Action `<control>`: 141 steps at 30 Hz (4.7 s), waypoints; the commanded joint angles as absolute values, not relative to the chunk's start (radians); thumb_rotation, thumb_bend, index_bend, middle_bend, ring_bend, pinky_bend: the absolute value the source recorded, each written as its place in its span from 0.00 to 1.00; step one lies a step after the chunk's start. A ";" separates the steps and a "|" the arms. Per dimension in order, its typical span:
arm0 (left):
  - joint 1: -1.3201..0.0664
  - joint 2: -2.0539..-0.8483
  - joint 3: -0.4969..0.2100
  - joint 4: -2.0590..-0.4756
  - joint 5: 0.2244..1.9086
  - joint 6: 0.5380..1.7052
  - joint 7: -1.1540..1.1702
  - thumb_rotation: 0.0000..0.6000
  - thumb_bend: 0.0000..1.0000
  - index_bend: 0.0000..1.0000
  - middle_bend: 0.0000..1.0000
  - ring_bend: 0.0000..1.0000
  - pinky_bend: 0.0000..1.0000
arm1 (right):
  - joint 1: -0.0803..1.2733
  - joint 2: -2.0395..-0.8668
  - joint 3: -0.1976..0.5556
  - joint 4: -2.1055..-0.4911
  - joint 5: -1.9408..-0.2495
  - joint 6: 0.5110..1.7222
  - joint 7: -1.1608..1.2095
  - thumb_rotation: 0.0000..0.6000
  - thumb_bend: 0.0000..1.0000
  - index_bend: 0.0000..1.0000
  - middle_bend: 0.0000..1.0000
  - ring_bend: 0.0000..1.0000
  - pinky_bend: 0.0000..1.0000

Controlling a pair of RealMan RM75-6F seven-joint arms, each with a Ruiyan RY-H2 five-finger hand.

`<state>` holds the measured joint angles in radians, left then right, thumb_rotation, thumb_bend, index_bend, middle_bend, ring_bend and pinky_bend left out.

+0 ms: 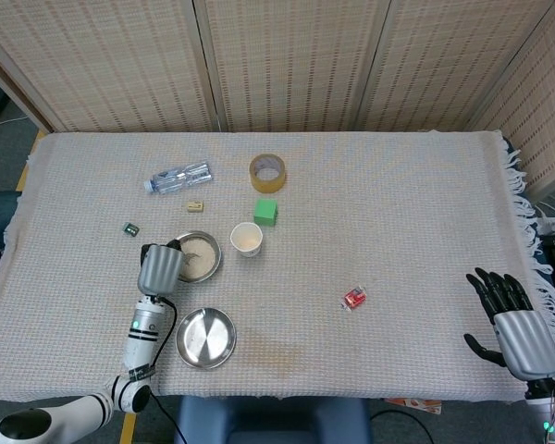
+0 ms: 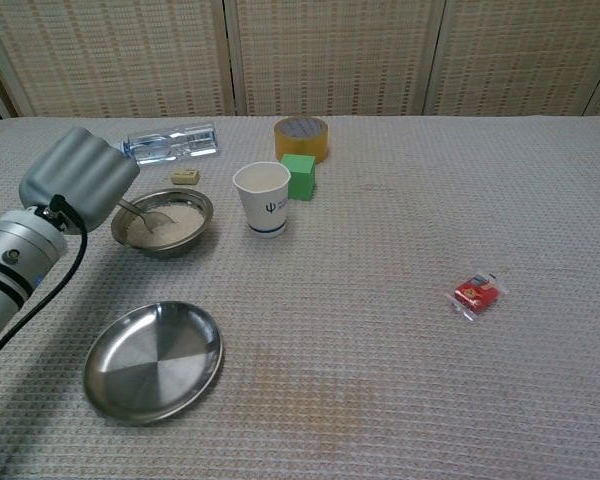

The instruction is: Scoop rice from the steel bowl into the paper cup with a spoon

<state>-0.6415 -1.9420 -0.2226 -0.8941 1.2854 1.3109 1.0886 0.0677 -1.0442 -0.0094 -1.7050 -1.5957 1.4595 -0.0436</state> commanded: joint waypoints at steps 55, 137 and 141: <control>-0.946 -1.655 -0.451 -1.503 0.491 1.206 1.110 1.00 0.41 0.63 1.00 1.00 1.00 | 0.080 -1.027 0.003 -1.700 -1.559 1.430 -0.004 1.00 0.15 0.00 0.00 0.00 0.00; -0.716 -1.660 -0.193 -1.439 1.149 1.435 0.902 1.00 0.41 0.62 1.00 1.00 1.00 | 0.051 -0.992 -0.005 -1.728 -1.583 1.472 0.009 1.00 0.15 0.00 0.00 0.00 0.00; -0.646 -1.527 -0.145 -1.691 1.068 1.387 0.906 1.00 0.41 0.62 1.00 1.00 1.00 | 0.049 -0.994 -0.006 -1.732 -1.585 1.473 0.000 1.00 0.15 0.00 0.00 0.00 0.00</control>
<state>-0.7902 -1.7828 -0.1746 -1.3003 1.2039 1.4433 0.8842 0.0495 -0.9939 -0.0059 -1.7315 -1.5851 1.4730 0.0002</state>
